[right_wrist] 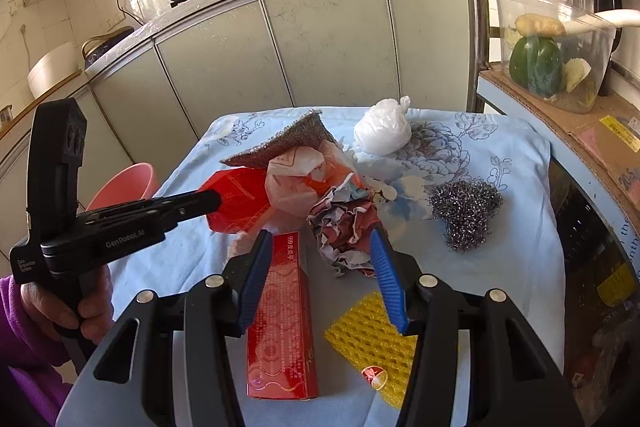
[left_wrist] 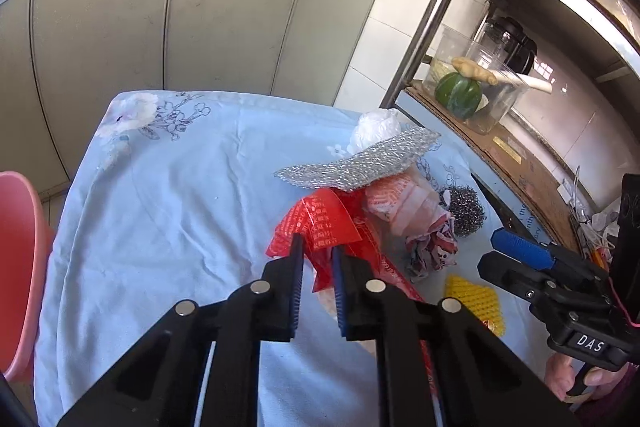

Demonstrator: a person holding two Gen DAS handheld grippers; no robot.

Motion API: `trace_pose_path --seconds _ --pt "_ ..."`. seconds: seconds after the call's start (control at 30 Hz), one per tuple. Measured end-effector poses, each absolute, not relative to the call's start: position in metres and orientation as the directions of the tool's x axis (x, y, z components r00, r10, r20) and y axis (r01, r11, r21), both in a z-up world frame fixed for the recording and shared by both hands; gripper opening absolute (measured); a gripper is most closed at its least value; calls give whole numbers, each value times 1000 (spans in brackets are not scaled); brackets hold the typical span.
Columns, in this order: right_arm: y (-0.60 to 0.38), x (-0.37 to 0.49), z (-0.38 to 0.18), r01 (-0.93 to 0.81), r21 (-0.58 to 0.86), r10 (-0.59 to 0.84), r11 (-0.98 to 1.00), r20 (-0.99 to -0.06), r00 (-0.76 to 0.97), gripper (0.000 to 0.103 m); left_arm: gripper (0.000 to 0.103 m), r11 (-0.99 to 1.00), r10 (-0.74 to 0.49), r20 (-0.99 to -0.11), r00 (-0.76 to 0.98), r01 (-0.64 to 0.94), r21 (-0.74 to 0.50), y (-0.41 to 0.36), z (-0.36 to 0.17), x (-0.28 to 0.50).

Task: Collect trash
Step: 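Grasp the red mesh bag with the left tool while the right tool grasps the orange plastic bag, then carry both bags over the pink bucket and open both tools to drop them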

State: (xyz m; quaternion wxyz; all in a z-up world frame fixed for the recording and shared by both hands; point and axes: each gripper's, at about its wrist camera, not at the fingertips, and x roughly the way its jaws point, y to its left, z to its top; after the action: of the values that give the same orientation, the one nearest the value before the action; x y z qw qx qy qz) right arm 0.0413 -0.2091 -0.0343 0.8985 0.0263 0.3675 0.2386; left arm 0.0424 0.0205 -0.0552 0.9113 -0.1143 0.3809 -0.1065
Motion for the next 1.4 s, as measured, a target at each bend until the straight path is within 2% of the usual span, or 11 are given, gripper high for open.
trace_pose_path --seconds 0.17,0.5,0.67,0.73,0.77,0.83,0.87,0.93,1.4 --pt "-201 43 -29 -419 212 448 883 -649 615 51 6 948 -280 -654 703 95 -304 38 -52 31" --pt "-165 51 -30 -465 213 477 859 -664 576 51 5 945 -233 -610 757 28 -326 84 -36 3" --pt "-148 64 -37 -443 169 427 881 -689 586 51 5 939 -216 -602 769 -6 -345 104 -35 -12" --pt "-148 67 -41 -428 172 415 887 -705 575 44 5 938 -210 -598 774 -14 -347 110 -35 -17" --pt "-148 69 -44 -422 177 411 889 -715 566 34 5 938 -206 -595 777 -17 -347 113 -34 -19" --pt "-150 69 -48 -419 202 422 885 -727 541 24 5 935 -204 -589 782 -22 -353 118 -34 -24" --pt "-151 68 -49 -422 210 428 882 -730 532 15 5 934 -202 -586 784 -25 -356 120 -33 -25" --pt "-151 64 -47 -430 212 435 878 -729 528 6 5 931 -201 -582 788 -31 -363 124 -33 -27" --pt "-146 31 27 -525 203 532 827 -586 611 3 5 927 -171 -519 837 -43 -373 138 -13 -48"
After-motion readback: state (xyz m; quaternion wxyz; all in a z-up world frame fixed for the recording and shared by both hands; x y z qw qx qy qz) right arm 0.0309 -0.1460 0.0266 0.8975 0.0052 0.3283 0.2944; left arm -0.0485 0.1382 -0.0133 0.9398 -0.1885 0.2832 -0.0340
